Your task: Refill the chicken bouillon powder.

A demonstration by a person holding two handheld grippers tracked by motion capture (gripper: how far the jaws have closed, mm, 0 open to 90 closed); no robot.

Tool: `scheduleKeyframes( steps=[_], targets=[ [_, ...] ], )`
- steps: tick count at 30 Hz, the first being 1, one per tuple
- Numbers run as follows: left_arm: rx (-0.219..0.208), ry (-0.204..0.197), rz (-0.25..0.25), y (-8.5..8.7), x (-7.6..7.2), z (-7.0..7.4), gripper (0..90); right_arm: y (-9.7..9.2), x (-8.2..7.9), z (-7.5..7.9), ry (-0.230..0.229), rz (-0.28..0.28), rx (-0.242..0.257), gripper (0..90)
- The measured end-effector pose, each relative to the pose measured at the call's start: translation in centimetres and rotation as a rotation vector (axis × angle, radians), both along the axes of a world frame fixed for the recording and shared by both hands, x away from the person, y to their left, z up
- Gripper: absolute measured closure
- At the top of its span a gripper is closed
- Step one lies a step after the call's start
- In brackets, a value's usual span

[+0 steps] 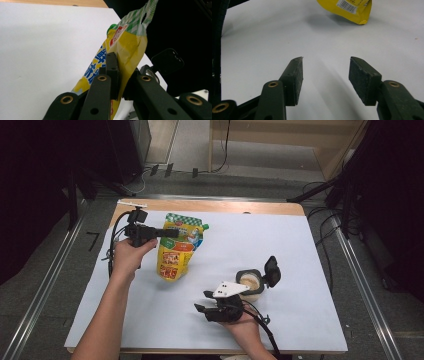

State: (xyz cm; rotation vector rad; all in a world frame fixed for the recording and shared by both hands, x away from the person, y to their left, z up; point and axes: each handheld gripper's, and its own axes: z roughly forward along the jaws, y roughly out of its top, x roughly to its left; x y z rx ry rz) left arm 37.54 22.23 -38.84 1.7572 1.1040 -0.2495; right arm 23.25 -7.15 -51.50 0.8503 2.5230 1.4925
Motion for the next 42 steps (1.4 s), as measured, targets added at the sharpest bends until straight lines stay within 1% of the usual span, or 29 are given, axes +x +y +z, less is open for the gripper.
scheduleKeyframes(
  steps=[2, 5, 9, 12, 14, 16, 18, 20, 21, 23, 25, 30, 31, 32, 34, 35, 36, 38, 42],
  targets=[
    [-0.006, -0.001, -0.001, 0.2, -0.2, 0.0, 86.7, 0.0, 0.1, 0.0, 0.001, -0.002, 0.001, 46.2],
    [0.003, -0.013, -0.011, 0.7, -0.6, 0.1, 86.4, 0.2, 0.1, 0.1, -0.004, 0.005, 0.001, 46.2],
    [0.007, -0.013, -0.016, 0.8, -1.0, 0.2, 86.0, 0.2, 0.2, 0.1, -0.005, 0.006, -0.003, 46.2],
    [0.014, -0.014, -0.018, 1.1, -1.4, 0.2, 85.7, 0.3, 0.2, 0.1, -0.003, 0.007, -0.009, 46.2],
    [0.026, -0.024, -0.020, 1.4, -1.9, 0.2, 84.7, 0.3, 0.3, 0.1, -0.004, 0.011, -0.008, 46.2],
    [0.027, -0.025, -0.020, 1.5, -2.1, 0.2, 83.7, 0.4, 0.3, 0.2, -0.011, 0.014, -0.006, 46.2],
    [0.039, -0.029, -0.027, 1.8, -2.7, 0.2, 83.3, 0.4, 0.3, 0.3, -0.014, 0.016, -0.008, 46.2],
    [0.040, -0.029, -0.025, 1.9, -2.9, 0.1, 83.0, 0.4, 0.3, 0.3, -0.013, 0.017, -0.009, 46.2],
    [0.043, -0.037, -0.030, 2.2, -3.1, 0.1, 81.4, 0.5, 0.3, 0.3, -0.014, 0.016, -0.009, 46.3],
    [0.037, -0.040, -0.031, 2.4, -3.2, 0.1, 79.6, 0.5, 0.3, 0.3, -0.015, 0.018, -0.010, 46.3],
    [0.037, -0.040, -0.032, 2.3, -3.3, 0.2, 79.3, 0.5, 0.3, 0.3, -0.017, 0.017, -0.011, 46.3],
    [0.037, -0.040, -0.045, 2.1, -3.4, 0.4, 72.9, 0.6, 0.2, 0.3, -0.013, 0.018, -0.013, 46.3],
    [0.051, -0.044, -0.048, 2.0, -3.5, 0.6, 71.9, 0.5, 0.3, 0.3, -0.017, 0.016, -0.014, 46.3],
    [0.055, -0.045, -0.051, 2.0, -3.5, 0.7, 70.8, 0.5, 0.3, 0.3, -0.017, 0.015, -0.014, 46.3],
    [0.060, -0.047, -0.053, 2.0, -3.6, 0.9, 69.4, 0.5, 0.3, 0.3, -0.016, 0.016, -0.014, 46.3],
    [0.057, -0.058, -0.053, 2.0, -3.9, 1.1, 67.4, 0.5, 0.2, 0.3, -0.016, 0.016, -0.013, 46.3],
    [0.057, -0.058, -0.053, 2.0, -3.9, 1.1, 66.0, 0.5, 0.2, 0.3, -0.015, 0.015, -0.013, 46.3],
    [0.070, -0.068, -0.053, 2.0, -4.1, 1.5, 64.5, 0.5, 0.2, 0.3, -0.018, 0.017, -0.013, 46.3],
    [0.060, -0.065, -0.059, 2.0, -4.3, 2.0, 63.3, 0.5, 0.2, 0.3, -0.019, 0.016, -0.012, 46.3]
  ],
)
